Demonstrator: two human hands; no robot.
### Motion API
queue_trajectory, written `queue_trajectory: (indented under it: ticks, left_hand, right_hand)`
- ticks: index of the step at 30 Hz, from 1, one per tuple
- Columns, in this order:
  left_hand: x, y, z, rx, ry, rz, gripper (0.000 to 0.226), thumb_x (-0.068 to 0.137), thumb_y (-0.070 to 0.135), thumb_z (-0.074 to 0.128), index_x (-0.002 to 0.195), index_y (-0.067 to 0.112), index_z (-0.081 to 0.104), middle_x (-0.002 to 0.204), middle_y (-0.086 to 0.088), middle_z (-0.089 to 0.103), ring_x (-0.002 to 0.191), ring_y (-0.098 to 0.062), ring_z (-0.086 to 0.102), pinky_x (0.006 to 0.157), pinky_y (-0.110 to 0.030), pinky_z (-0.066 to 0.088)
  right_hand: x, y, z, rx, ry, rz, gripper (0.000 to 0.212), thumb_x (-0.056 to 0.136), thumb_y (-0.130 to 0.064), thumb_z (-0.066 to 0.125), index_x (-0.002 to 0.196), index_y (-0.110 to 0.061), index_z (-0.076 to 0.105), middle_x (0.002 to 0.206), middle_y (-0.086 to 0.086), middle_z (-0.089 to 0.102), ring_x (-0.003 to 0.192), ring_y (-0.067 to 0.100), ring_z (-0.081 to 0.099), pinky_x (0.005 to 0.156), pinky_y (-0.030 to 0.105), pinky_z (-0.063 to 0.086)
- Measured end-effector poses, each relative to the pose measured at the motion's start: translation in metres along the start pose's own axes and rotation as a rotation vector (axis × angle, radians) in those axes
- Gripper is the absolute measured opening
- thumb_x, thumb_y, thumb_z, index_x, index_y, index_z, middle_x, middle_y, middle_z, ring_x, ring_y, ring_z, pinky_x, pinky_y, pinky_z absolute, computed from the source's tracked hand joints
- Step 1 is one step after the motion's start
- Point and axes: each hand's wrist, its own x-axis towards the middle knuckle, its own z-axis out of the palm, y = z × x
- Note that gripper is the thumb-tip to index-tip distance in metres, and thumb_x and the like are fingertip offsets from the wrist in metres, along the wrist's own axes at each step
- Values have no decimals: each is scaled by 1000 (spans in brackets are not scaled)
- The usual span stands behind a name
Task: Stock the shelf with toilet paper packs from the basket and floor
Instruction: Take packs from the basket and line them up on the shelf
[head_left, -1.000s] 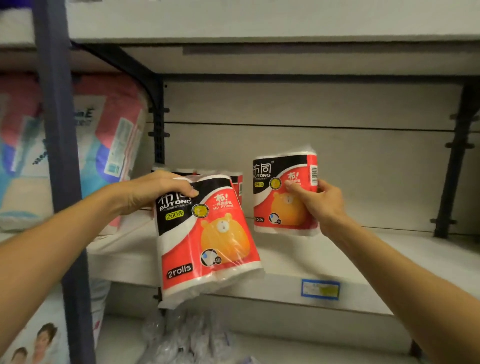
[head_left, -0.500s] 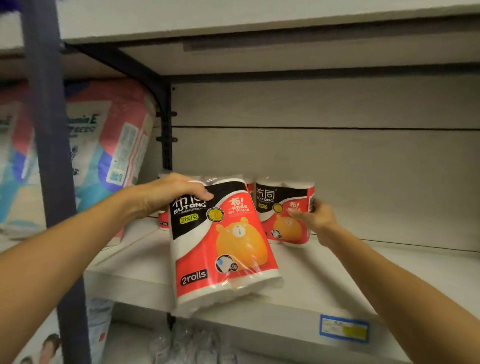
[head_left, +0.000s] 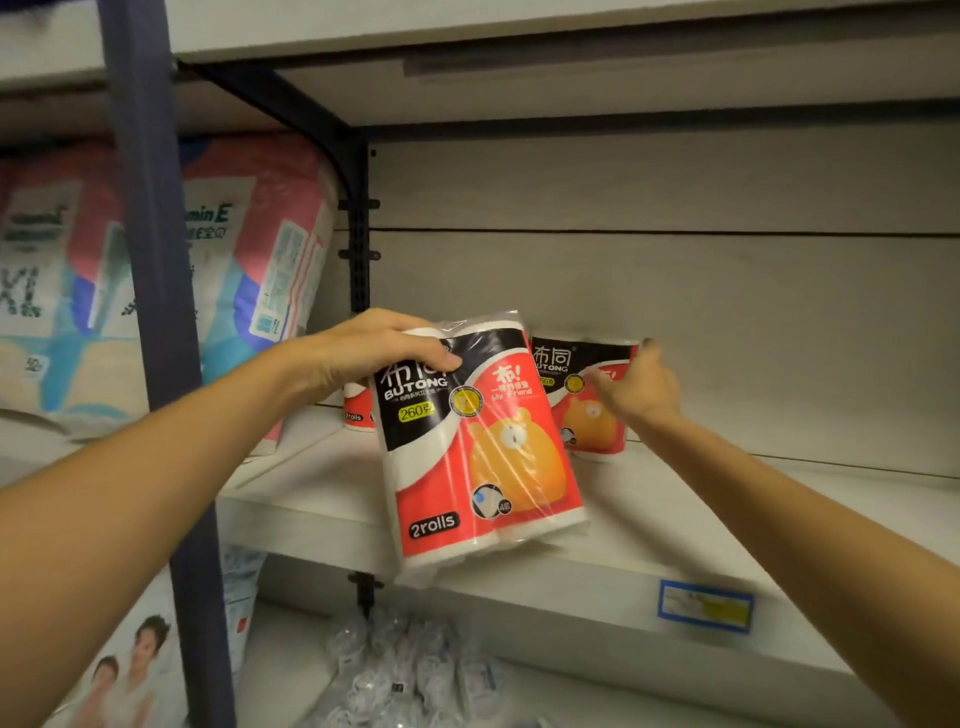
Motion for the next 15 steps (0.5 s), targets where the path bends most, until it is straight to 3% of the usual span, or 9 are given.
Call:
queue_trajectory:
  ticks: [2,5,8,11,15]
  left_hand:
    - [-4,5,4,-14,-17,26,62,54,45,78,108,15,70,97,-8,75,91,-25,72,92,-44,54]
    - [-8,13,11,-18,-32,63,53,62,38,77,110,17,69,97,-6,75,90,-24,72,90,-43,55]
    - [-13,21,22,-61,7,115,55,56,40,80,108,25,69,95,0,76,89,-19,73,83,-35,56]
    - [-15,31,34,-156,67,175,52,58,40,82,107,29,69,95,2,76,89,-16,72,77,-30,55]
    - [-13,46,54,-255,212,226,55,62,48,84,111,29,67,100,1,71,90,-14,71,78,-30,57]
  right_hand:
    - [-31,-15,-21,110,-35,-145,61,87,-45,67,130,-8,43,120,12,63,110,31,58,90,43,50]
    - [-83,-38,-57,375,-393,-136,58,85,-60,59,122,-18,47,110,6,66,89,22,70,69,38,60]
    - [-121,-51,-86,376,-616,-107,74,71,-73,54,127,-27,41,114,4,62,94,25,69,74,42,60]
    - [-142,-57,-106,322,-599,-145,74,62,-61,68,124,-31,40,113,-3,61,96,19,67,71,38,60]
    - [-149,-54,-122,372,-489,-112,42,68,-43,83,99,-32,58,81,-9,74,72,9,73,54,28,57]
